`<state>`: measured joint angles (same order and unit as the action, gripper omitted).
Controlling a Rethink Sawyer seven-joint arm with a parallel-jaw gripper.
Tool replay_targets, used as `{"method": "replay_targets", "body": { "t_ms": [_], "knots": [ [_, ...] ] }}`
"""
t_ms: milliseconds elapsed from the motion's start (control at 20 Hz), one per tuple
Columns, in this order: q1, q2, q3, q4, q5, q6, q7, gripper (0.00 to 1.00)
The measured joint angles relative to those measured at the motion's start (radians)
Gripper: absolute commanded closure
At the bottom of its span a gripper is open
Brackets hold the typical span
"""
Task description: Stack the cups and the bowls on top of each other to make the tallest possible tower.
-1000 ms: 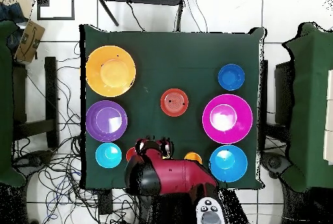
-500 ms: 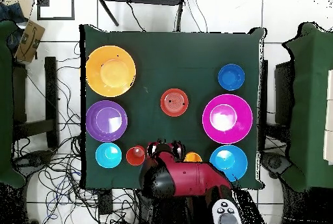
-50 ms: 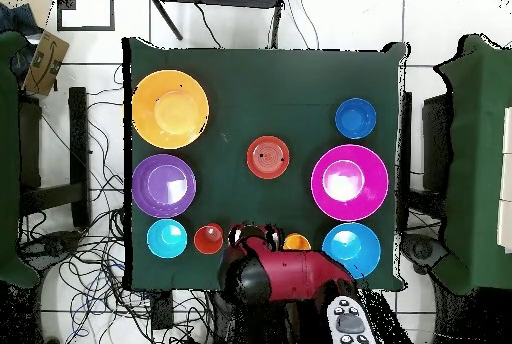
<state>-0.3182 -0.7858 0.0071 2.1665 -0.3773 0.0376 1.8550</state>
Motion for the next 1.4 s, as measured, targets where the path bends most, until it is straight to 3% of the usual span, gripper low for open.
{"method": "replay_targets", "body": {
  "t_ms": [600, 1150, 1400],
  "knots": [
    [0.088, 0.083, -0.097, 0.0, -0.073, -0.012, 0.0, 0.0],
    [0.096, 0.122, -0.144, -0.001, -0.091, -0.025, 0.0, 0.0],
    [0.096, 0.145, -0.146, -0.001, -0.091, -0.082, 0.0, 0.0]
  ]
}}
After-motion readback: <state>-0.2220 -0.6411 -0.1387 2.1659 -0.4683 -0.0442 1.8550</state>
